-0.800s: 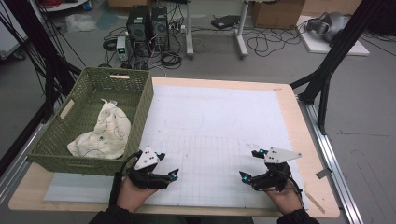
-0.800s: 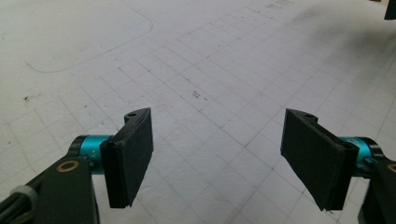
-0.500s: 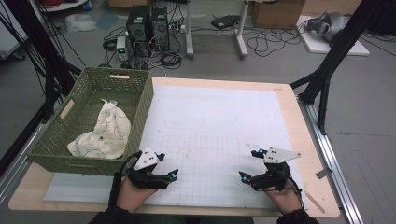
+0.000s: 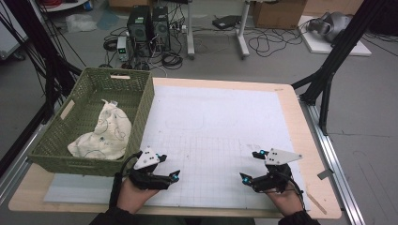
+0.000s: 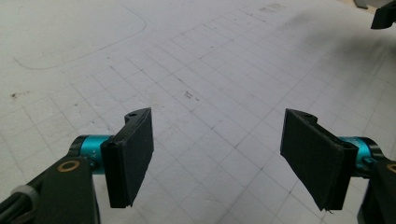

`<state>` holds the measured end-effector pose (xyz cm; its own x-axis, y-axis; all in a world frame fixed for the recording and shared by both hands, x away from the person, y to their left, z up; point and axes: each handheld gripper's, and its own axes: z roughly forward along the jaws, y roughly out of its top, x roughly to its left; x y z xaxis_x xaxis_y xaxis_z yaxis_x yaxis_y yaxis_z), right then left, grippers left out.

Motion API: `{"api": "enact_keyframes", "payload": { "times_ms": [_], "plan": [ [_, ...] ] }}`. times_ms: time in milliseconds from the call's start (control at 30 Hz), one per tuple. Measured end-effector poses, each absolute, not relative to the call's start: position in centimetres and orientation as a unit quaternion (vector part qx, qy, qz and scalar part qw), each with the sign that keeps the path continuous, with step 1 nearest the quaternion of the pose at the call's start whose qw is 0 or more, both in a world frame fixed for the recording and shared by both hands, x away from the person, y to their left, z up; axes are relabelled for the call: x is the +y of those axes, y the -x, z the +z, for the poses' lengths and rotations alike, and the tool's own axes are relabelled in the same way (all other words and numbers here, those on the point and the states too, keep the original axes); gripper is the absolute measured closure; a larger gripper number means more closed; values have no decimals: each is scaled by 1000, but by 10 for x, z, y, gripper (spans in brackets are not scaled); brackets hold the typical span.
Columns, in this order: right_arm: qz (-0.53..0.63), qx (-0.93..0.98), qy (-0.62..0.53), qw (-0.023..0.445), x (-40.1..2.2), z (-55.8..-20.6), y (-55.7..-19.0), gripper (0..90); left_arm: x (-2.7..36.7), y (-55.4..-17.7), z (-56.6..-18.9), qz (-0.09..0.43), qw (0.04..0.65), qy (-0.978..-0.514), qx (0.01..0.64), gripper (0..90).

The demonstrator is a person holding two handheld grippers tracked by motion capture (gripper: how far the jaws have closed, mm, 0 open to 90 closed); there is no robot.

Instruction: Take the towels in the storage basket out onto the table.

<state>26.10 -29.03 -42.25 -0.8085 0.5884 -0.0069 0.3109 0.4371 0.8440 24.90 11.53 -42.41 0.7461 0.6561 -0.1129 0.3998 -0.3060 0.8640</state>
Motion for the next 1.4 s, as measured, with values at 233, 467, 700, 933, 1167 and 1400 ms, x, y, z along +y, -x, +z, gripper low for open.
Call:
{"api": "enact_keyframes", "payload": {
  "times_ms": [233, 467, 700, 933, 1167, 1400],
  "plan": [
    [459, 835, -265, 151, -289, -421, -262, 92, 111, -248, -415, 105, 499, -800, 316, 268],
    [466, 829, -267, 154, -290, -419, -261, 91, 110, -250, -402, 70, 513, -800, 303, 288],
    [466, 829, -270, 152, -292, -418, -262, 92, 115, -260, -386, 10, 520, -800, 300, 313],
    [468, 829, -267, 151, -292, -418, -263, 92, 122, -268, -366, -36, 536, -794, 285, 341],
    [470, 828, -264, 156, -292, -417, -263, 91, 133, -278, -353, -44, 537, -790, 293, 348],
    [469, 830, -262, 151, -290, -418, -265, 92, 145, -288, -336, -52, 541, -787, 291, 359]
  ]
}}
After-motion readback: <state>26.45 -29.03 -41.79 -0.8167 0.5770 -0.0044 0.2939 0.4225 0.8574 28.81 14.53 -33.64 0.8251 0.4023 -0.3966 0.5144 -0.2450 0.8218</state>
